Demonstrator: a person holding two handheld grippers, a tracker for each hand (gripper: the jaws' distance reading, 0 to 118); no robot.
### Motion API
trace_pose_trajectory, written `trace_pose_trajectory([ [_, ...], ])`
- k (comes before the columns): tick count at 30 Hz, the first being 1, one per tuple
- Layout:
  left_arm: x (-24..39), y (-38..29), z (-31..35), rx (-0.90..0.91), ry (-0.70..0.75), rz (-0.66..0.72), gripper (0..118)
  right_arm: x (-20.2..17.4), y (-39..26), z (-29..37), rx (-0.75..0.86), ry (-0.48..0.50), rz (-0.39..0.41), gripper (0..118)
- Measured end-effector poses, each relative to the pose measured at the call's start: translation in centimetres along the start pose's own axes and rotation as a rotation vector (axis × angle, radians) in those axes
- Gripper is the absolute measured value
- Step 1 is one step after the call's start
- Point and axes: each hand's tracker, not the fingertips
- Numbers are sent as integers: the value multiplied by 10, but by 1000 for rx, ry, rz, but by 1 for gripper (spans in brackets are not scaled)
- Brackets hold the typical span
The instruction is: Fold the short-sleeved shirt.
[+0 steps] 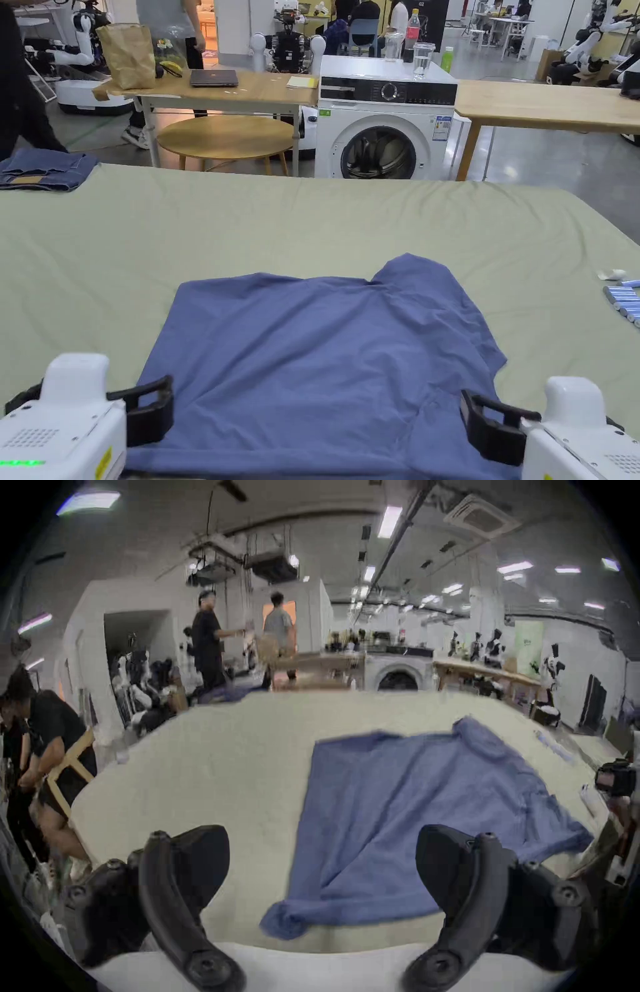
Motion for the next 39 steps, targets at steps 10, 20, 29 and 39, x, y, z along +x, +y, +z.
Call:
trace_pose_trajectory([
  [10,31,-20,-10,-35,-122,-24,0,-53,-23,-2,58,-62,52,0],
  [20,-104,-92,16,-282,5,100,19,-43,-46,7,-35,-70,96,0],
  [29,-93,-108,-36,-341,-63,11,116,-33,-56,-3,-126,-99,99,0],
  [39,-74,-101,-81,-413,-167,-15,3,6,-53,10,-169,-194,73,0],
])
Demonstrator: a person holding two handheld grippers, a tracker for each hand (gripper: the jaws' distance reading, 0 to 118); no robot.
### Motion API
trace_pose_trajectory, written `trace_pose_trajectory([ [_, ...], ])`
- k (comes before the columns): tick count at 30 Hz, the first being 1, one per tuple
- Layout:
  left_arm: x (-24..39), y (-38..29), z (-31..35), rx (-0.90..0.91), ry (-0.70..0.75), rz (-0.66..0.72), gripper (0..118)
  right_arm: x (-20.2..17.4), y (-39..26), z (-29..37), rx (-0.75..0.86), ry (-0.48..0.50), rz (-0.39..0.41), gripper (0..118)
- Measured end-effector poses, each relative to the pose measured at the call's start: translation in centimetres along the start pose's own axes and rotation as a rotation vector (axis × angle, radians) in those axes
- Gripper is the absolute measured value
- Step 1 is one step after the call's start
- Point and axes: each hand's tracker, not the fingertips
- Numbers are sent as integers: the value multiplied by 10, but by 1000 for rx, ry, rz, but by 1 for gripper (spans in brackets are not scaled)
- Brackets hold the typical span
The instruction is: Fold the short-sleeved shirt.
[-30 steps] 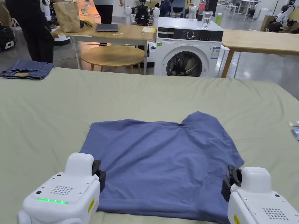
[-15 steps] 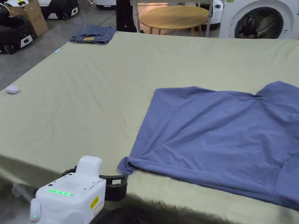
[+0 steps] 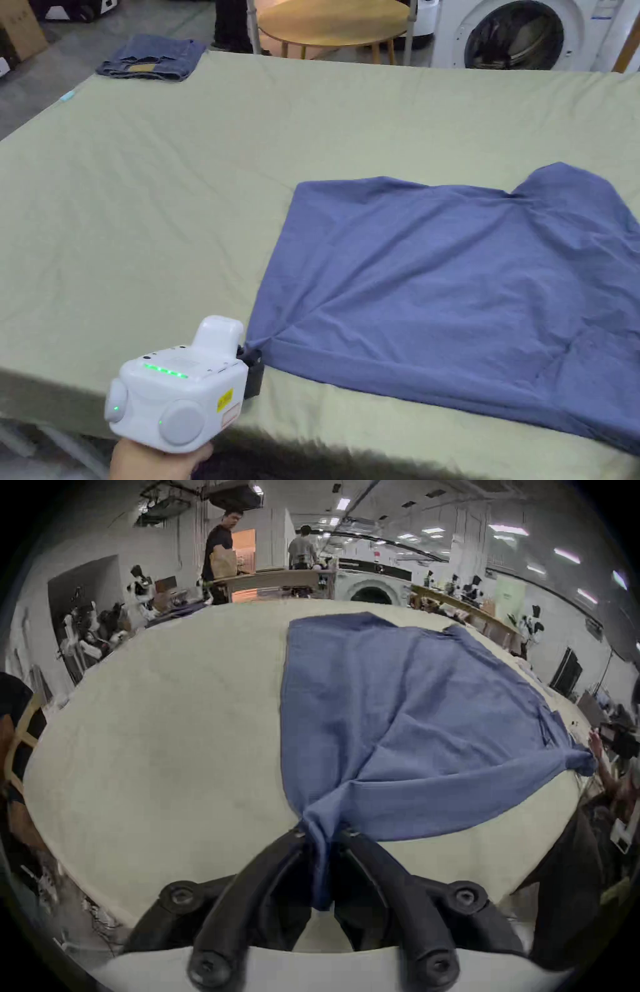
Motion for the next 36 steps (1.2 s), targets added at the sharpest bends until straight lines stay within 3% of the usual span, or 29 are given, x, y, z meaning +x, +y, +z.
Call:
trace_pose_trajectory([
  [4,8,5,19,3,20,15,3,26,-5,8,-16,-51,-10,0],
  [5,10,6,22,10,28,13,3,33,-7,8,-28,-51,-12,14],
  [6,13,8,25,14,35,16,3,40,-10,6,-51,-51,-16,43],
  [8,24,13,33,22,42,19,3,48,-16,-5,-136,-46,-17,117],
  [9,28,14,35,34,55,12,3,50,-20,-9,-147,-28,-18,118],
  [14,33,16,30,26,80,-14,3,47,-31,-44,-182,-27,33,117],
  [15,39,18,32,22,85,-7,3,48,-31,-52,-203,-19,31,105],
  [16,40,18,33,16,88,-5,3,50,-31,-58,-238,26,10,68],
  [17,41,18,33,10,91,-6,3,48,-32,-58,-253,47,-11,0],
  [19,47,21,37,-10,92,-17,3,52,-27,-59,-226,76,-81,0],
  [24,39,40,41,-15,148,-61,3,57,15,-36,-128,82,-67,0],
  [27,44,73,46,17,176,-100,3,51,53,-33,-76,64,-6,0],
  [32,48,143,18,-16,189,-136,3,39,116,-81,-58,36,52,0],
  [36,44,184,-46,-100,183,-123,3,23,137,-155,-113,9,70,0],
])
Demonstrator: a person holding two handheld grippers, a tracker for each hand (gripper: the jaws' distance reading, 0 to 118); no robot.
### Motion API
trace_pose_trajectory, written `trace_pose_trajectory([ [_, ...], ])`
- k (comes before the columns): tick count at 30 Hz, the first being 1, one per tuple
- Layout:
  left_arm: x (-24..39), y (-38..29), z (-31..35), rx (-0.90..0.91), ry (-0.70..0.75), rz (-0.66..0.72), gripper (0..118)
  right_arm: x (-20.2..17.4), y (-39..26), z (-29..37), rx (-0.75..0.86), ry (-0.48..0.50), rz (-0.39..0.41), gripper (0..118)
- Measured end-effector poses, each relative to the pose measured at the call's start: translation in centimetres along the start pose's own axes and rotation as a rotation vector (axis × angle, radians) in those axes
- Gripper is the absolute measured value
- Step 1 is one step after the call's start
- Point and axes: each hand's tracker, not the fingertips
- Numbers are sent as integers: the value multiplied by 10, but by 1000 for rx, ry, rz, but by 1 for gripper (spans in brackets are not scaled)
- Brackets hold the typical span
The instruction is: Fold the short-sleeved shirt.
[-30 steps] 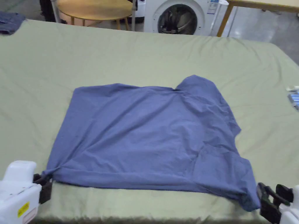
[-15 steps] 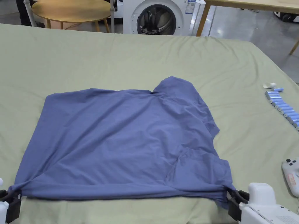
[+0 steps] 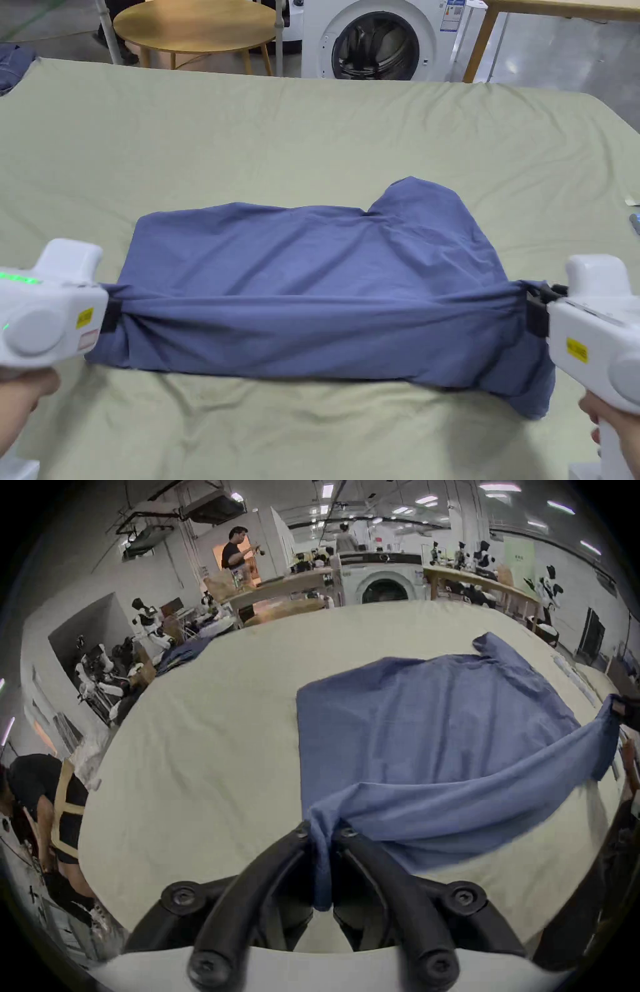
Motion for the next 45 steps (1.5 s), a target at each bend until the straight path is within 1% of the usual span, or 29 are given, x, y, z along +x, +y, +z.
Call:
trace_pose_trajectory([
  [1,1,6,-16,-26,-6,4,3,-3,0,-18,-29,-14,1,0],
  [4,1,11,-47,-100,-37,50,3,-6,-5,-52,-113,-2,-60,0],
  [6,1,8,-50,-88,-35,47,3,-6,-13,-57,-121,7,-72,0],
  [7,1,4,-44,-75,-33,49,6,-5,-16,-55,-113,16,-82,2],
  [8,2,0,-37,-60,-34,64,32,-4,-19,-49,-96,28,-97,19],
  [9,1,-3,-27,-34,-35,81,67,-2,-20,-38,-75,40,-99,52],
  [10,1,-9,-15,1,-57,100,97,-3,-20,-27,-68,57,-101,88],
  [11,1,-14,-2,39,-70,112,109,-5,-22,-15,-63,70,-104,108],
  [13,8,-37,37,215,-106,132,109,-15,-28,22,48,90,-78,108],
  [15,17,-59,59,302,-94,144,109,-32,-43,56,152,114,-51,108],
  [17,32,-88,73,363,-61,141,108,-51,-61,84,240,95,-45,108],
  [18,39,-102,76,344,-67,137,107,-60,-71,94,262,98,-41,102],
  [19,43,-112,75,344,-61,137,98,-68,-80,103,289,97,-39,84],
  [20,47,-125,76,361,-47,146,58,-76,-90,111,326,91,-42,30],
  [21,51,-138,78,371,-48,156,8,-81,-96,113,345,86,-40,0],
  [22,52,-146,76,351,-60,159,0,-88,-102,116,336,82,-33,0],
  [23,48,-154,63,277,-64,159,0,-94,-109,118,337,89,-27,0],
  [24,47,-164,61,282,-60,168,0,-97,-113,121,335,92,-36,0],
  [25,43,-169,59,258,-101,179,0,-96,-111,120,306,139,-39,0],
  [26,40,-172,58,238,-115,188,0,-99,-113,122,291,142,-37,0],
  [28,28,-172,49,249,-70,175,0,-103,-120,126,304,126,-23,0],
  [30,16,-168,45,243,-76,198,0,-96,-116,125,293,122,-13,0],
  [33,3,-151,35,254,-53,207,0,-87,-114,122,274,117,-42,0],
  [34,-3,-145,29,254,-43,206,9,-86,-115,121,266,113,-49,0],
  [36,-6,-126,21,216,-33,195,91,-85,-117,118,257,102,-54,0],
  [37,-10,-118,10,179,-9,190,115,-79,-115,116,252,95,-56,0],
  [39,-18,-105,-11,200,17,195,118,-76,-115,113,241,87,-58,0],
  [42,-29,-85,-45,125,33,211,118,-65,-114,107,219,60,-66,0],
  [45,-21,-73,-62,66,45,172,111,-53,-114,102,198,31,-82,0],
])
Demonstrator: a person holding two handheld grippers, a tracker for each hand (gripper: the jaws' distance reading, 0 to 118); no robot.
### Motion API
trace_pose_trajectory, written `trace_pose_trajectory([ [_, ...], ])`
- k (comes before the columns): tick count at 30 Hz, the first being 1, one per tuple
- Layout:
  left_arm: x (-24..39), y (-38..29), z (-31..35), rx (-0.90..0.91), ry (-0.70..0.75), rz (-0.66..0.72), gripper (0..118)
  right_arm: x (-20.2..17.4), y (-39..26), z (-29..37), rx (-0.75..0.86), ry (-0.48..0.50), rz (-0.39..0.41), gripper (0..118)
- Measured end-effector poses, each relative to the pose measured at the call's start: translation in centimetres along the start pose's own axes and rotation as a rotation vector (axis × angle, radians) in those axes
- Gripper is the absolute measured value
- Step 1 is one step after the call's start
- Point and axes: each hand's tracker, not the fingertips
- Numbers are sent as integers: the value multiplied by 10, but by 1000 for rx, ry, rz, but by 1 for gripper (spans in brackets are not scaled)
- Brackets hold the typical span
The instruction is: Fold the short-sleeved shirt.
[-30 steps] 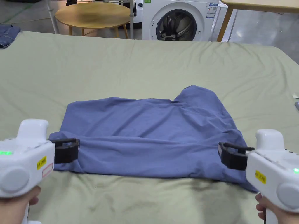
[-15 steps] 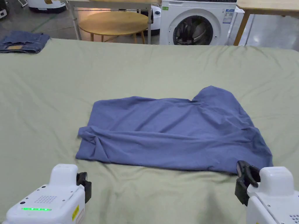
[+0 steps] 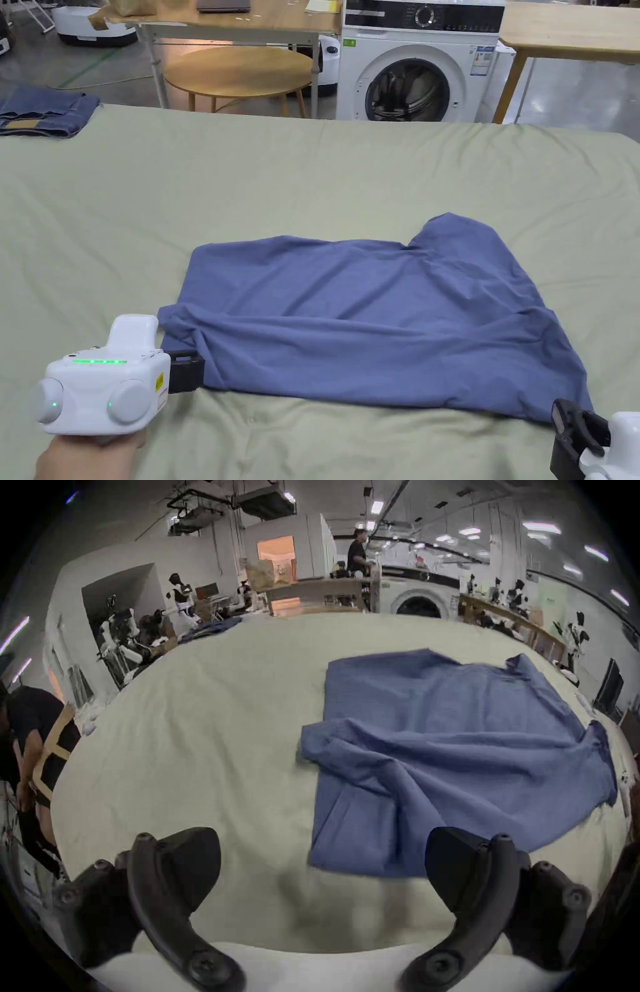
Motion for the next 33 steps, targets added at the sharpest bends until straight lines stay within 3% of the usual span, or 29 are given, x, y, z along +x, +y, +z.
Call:
trace_pose_trajectory([
  [4,25,-3,-16,-121,-25,-105,95,18,1,-17,-47,-39,-3,0],
  [6,31,-1,1,-65,-15,-114,59,27,0,-32,-75,-71,3,3],
  [7,33,0,9,-66,-53,-118,29,32,0,-41,-82,-91,7,16],
  [8,35,0,15,-40,-66,-108,5,37,-1,-49,-88,-103,9,58],
  [9,40,-1,22,-14,-56,-124,5,43,-1,-61,-121,-120,12,98],
  [10,42,3,29,-8,-32,-156,5,48,-1,-75,-165,-129,11,118],
  [16,38,9,39,-22,-65,-116,5,68,-15,-139,-305,-115,-45,115],
  [17,38,9,41,-19,-68,-109,5,69,-14,-144,-350,-69,-73,94],
  [19,34,11,41,-17,-72,-100,5,72,-17,-144,-338,20,-130,25],
  [20,33,11,44,-14,-81,-94,5,67,-10,-137,-315,60,-149,7],
  [23,29,13,49,-10,-81,-93,5,60,-3,-119,-251,17,-54,7],
  [26,23,15,71,18,-103,-81,5,60,22,-82,-195,56,-99,7],
  [33,9,-9,144,82,-135,-79,5,60,43,3,-157,74,9,7],
])
